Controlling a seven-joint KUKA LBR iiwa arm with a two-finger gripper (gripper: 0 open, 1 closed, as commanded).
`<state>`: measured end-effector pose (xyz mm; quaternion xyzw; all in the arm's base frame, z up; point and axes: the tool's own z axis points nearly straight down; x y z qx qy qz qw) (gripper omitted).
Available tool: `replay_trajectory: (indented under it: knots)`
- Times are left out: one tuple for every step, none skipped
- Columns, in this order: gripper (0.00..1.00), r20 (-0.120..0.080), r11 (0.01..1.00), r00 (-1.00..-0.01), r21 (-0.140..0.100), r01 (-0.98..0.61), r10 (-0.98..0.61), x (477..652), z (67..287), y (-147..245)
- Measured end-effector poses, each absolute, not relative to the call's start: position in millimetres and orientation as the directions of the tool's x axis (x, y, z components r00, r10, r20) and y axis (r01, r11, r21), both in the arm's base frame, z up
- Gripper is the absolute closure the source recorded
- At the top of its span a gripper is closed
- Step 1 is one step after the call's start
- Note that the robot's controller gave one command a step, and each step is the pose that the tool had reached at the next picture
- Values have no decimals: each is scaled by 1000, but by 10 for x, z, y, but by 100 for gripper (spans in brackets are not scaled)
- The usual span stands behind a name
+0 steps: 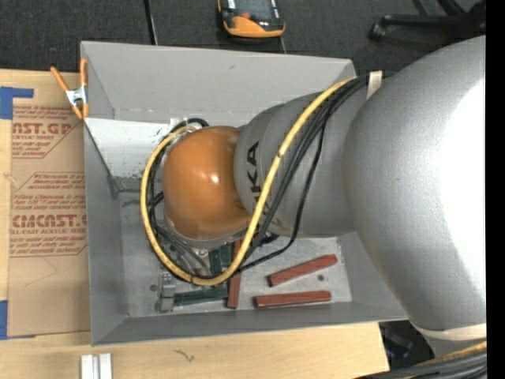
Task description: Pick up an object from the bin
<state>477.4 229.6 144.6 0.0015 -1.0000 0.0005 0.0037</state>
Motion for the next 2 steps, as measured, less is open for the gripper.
replay_trajectory:
  knots:
    - [0, 1, 1000, -1000, 1, 0, 0, 4798, 1483, 2287]
    - [0, -3, 993, -993, 1, -119, -119, 4813, 921, 1890]
